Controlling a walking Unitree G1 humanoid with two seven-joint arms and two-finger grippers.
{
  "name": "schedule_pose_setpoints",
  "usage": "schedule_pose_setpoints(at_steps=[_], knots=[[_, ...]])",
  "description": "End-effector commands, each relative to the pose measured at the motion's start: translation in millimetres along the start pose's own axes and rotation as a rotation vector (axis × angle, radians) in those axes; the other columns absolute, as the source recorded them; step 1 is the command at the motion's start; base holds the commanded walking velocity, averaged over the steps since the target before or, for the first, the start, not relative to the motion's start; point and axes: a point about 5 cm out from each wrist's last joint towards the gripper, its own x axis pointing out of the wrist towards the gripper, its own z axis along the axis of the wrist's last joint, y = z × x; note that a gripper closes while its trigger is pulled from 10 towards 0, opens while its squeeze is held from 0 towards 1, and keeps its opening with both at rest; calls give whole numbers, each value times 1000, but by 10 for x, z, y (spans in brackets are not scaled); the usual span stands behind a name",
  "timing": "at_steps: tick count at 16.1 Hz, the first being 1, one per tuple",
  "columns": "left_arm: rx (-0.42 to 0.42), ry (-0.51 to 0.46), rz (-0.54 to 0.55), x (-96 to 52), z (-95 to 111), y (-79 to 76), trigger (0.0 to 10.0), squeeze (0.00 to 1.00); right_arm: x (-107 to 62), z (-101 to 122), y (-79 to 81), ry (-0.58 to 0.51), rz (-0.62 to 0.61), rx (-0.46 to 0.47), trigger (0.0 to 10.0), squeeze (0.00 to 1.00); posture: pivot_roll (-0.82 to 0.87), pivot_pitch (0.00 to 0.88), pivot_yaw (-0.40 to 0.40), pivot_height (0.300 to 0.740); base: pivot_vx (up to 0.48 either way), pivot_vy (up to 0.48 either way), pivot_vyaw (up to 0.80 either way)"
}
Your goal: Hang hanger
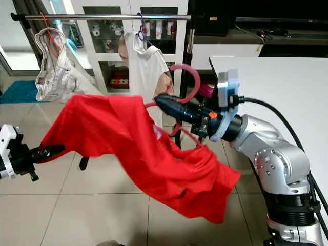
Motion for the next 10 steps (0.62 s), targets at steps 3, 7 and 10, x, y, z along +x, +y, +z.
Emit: schedule_pose_setpoints(at_steps=[3,7,10], knots=[[-4,34,62,-81,-103,29,0,0,-33,146,-17,-72,-22,-51,0,0,-115,0,59,740,0,0,0],[-8,96,104,-137,-237,36,0,0,-31,150,-27,-77,-25,-47,0,0,-116,0,59,740,0,0,0],[-14,125,115,-161,-333,14,0,0,-43,148,-46,-76,-41,-45,0,0,-116,0,56,740,0,0,0]])
